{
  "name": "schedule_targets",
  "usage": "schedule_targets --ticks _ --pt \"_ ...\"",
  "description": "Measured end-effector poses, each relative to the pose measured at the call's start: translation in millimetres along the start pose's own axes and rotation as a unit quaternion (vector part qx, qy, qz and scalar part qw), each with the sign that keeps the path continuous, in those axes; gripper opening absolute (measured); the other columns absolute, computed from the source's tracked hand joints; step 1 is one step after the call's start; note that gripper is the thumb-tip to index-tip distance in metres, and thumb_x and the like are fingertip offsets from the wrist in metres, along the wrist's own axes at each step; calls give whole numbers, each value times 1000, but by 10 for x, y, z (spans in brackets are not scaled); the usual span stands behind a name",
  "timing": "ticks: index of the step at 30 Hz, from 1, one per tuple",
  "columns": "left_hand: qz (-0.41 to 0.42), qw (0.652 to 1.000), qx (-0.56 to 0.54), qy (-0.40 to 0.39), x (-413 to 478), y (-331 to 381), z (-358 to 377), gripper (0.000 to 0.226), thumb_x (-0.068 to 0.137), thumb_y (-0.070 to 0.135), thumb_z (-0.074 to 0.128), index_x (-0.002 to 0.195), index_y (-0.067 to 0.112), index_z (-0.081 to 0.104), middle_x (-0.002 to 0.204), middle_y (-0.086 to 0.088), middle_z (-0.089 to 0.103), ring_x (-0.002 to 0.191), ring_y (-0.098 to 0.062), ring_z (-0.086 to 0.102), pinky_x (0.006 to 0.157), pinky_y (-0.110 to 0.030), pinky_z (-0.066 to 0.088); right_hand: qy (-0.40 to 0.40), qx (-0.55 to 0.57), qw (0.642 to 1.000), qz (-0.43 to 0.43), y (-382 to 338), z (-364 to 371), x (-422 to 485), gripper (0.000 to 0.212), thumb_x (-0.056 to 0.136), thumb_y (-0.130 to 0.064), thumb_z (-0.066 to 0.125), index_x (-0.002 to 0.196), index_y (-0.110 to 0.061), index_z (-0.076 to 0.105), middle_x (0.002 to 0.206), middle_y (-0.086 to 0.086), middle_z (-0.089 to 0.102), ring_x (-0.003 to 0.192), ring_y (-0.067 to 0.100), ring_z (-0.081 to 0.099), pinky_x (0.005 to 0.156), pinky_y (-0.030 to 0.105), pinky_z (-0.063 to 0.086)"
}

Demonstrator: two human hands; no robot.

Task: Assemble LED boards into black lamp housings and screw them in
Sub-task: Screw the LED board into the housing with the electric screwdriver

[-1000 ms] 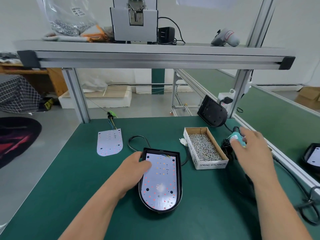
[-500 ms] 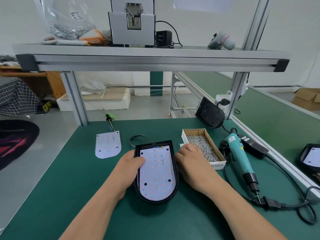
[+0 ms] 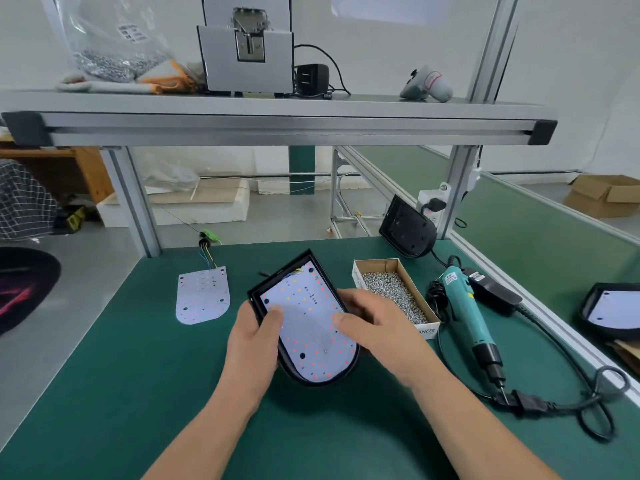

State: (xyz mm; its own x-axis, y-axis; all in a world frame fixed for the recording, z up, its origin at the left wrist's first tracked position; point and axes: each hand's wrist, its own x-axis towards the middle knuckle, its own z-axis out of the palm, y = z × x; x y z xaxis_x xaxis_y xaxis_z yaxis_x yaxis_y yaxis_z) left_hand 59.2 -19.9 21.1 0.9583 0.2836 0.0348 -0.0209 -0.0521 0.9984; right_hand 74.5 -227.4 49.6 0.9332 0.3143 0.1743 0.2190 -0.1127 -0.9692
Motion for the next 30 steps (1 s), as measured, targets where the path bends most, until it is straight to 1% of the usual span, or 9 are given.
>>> schedule_targets --ticks 2,4,7,10,17,21,24,26,30 --pt "-6 1000 -19 -13 -21 -5 22 45 107 56 44 86 16 48 66 2 45 51 -13 37 45 -21 35 30 -16 999 -10 -19 -29 11 35 87 -34 66 121 -34 76 115 -6 78 108 23 72 99 45 56" --pt "9 1000 -8 -8 -19 -21 22 50 111 57 32 88 17 53 56 1 45 45 -12 32 41 -18 31 71 -10 997 -21 -61 -90 29 29 89 -30 62 112 -37 78 102 -11 77 95 15 69 91 37 54" --pt "-3 1000 8 -21 24 -66 3 23 112 24 41 127 29 57 65 0 67 49 -12 43 46 -20 38 140 31 989 -33 -146 -272 42 29 89 -25 61 111 -29 80 104 3 78 96 21 68 89 41 54" --pt "-17 997 63 -50 78 -146 -27 40 109 8 39 140 30 52 74 0 69 60 -13 51 63 -31 46 198 80 976 -46 -231 -556 4 28 90 -21 62 111 -22 81 108 6 80 96 23 71 93 46 56" --pt "-52 988 107 -96 170 -248 -108 51 98 -11 41 129 24 63 95 -3 76 75 -19 65 80 -39 56 362 120 920 -88 -367 -1574 -226 9 87 -22 66 84 -21 74 85 7 64 76 25 51 64 31 41" --pt "-50 988 88 -114 251 -309 -105 48 99 -17 40 129 13 62 108 -18 72 82 -26 69 75 -35 58 464 70 879 -83 -360 -2203 -435 18 88 -23 63 70 -24 66 68 0 52 60 20 40 51 26 29" --pt "-63 988 65 -124 308 -339 -111 43 101 -20 42 126 8 62 110 -22 71 89 -31 72 63 -23 63 542 48 838 -47 -287 -2644 -583 17 91 -27 63 87 -11 67 81 4 56 65 18 42 49 28 33" --pt "-75 988 39 -127 319 -350 -117 39 101 -21 44 123 5 63 110 -23 73 95 -33 76 64 -19 63 588 44 808 -22 -235 -2900 -687 16 92 -30 63 85 -16 65 77 0 56 67 25 42 48 26 35" --pt "-89 988 -11 -122 296 -337 -122 37 100 -24 43 115 1 66 104 -20 78 92 -28 81 69 -22 64 637 14 771 -11 -101 -3271 -883 34 93 -30 60 73 -21 34 70 9 29 63 26 25 53 33 28"
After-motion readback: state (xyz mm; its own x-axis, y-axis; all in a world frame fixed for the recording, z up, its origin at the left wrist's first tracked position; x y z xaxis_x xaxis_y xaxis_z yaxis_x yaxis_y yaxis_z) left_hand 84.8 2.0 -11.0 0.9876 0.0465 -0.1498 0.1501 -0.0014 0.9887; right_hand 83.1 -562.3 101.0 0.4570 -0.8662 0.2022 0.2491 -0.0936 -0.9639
